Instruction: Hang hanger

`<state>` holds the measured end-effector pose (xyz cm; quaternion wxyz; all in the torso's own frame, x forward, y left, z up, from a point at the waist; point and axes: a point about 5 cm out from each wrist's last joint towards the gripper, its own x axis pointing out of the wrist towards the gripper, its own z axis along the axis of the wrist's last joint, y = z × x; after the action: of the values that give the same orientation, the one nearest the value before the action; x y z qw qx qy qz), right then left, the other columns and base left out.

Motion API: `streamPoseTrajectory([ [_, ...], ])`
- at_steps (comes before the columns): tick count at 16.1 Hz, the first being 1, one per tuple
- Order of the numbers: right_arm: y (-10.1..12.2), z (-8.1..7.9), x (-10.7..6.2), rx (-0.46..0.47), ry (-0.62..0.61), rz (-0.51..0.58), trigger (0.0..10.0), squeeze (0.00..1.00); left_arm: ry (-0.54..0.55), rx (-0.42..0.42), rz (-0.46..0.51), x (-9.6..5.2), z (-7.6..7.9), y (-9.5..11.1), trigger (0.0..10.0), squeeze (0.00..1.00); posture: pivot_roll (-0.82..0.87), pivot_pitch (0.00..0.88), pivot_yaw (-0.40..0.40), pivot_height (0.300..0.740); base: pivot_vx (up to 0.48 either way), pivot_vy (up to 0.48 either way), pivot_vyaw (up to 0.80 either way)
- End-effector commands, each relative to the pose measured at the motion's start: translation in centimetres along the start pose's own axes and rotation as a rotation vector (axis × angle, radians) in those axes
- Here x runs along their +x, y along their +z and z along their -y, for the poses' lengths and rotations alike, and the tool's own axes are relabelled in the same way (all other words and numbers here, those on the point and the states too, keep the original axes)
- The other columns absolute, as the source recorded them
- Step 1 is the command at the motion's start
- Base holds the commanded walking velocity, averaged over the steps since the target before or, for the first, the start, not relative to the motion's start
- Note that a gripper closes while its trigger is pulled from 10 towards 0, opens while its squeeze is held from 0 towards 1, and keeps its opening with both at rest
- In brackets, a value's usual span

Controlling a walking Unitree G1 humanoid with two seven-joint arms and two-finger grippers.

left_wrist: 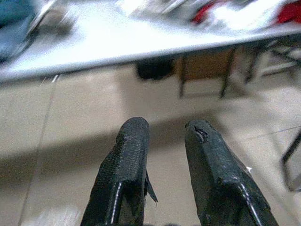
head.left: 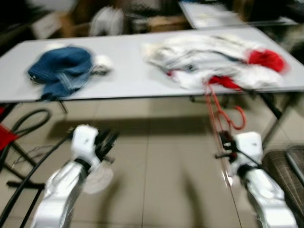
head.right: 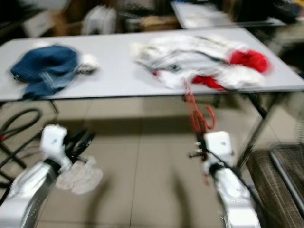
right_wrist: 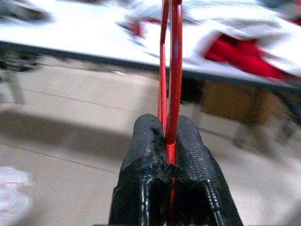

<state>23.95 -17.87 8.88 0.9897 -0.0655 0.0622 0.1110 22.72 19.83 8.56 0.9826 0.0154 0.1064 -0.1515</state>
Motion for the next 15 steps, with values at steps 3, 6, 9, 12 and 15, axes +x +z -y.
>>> streamPoseTrajectory([
  [3,0.6,-0.3,0.5,0.080,0.044,0.055,10.0,0.00,0.025,0.017,0.019,-0.9,0.0,1.0,10.0,0.00,0.08,0.000,0.011,0.740,0.317,0.000,0.00],
  [6,0.8,-1.6,0.2,0.139,0.053,0.077,10.0,0.00,0.066,-0.050,0.013,-1.6,-0.8,0.8,10.0,0.00,0.09,0.000,-0.050,0.740,0.331,0.000,0.00],
  [9,0.5,-0.9,-1.3,0.085,0.112,0.043,10.0,0.00,-0.019,-0.046,0.004,-0.5,0.3,0.4,10.0,0.00,0.03,0.000,-0.038,0.740,0.364,0.000,0.00],
  [12,0.5,0.2,-1.8,0.066,0.024,0.017,10.0,0.00,0.003,-0.042,-0.002,-0.7,0.5,0.2,10.0,0.00,0.01,0.000,-0.050,0.740,0.320,0.000,0.00],
  [15,1.8,-0.8,-1.3,0.044,0.086,0.067,10.0,0.00,0.025,-0.080,0.053,0.0,0.7,0.8,10.0,0.00,0.01,0.000,-0.052,0.740,0.328,0.000,0.00],
])
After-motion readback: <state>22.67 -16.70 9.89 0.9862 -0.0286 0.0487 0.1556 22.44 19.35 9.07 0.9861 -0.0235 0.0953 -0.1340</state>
